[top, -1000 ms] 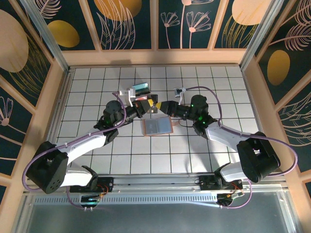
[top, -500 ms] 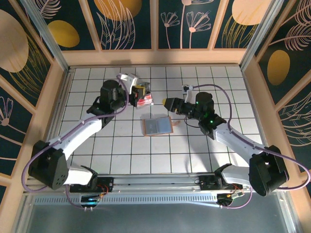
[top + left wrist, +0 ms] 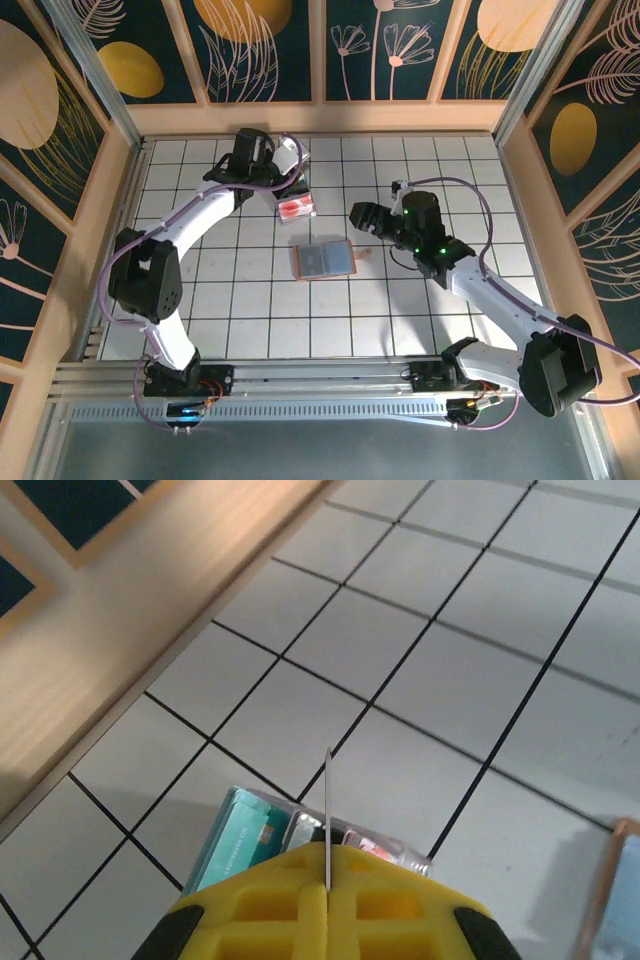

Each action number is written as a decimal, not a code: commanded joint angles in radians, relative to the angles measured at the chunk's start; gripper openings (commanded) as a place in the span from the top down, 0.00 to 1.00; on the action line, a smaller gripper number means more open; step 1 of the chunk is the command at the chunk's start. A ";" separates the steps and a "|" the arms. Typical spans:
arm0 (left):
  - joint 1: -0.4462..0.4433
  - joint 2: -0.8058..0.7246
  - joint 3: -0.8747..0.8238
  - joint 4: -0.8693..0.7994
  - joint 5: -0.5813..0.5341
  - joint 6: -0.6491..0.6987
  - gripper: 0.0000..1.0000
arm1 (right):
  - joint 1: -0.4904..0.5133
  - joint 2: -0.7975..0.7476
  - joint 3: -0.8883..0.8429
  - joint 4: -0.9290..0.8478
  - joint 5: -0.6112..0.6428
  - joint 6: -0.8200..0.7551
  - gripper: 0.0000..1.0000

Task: Take the credit cards out of the card holder

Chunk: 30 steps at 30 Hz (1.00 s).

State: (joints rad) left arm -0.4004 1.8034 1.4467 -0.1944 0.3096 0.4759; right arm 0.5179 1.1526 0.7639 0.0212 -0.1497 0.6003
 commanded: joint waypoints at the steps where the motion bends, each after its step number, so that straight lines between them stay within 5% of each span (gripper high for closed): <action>1: 0.012 0.046 0.063 -0.124 -0.014 0.169 1.00 | -0.003 -0.027 0.046 -0.097 0.106 -0.010 0.20; 30: 0.029 0.321 0.298 -0.292 -0.058 0.333 1.00 | -0.004 -0.025 0.060 -0.146 0.162 0.027 0.20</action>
State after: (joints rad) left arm -0.3790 2.0972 1.7061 -0.4492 0.2527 0.7746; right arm 0.5179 1.1267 0.7845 -0.1196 -0.0154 0.6117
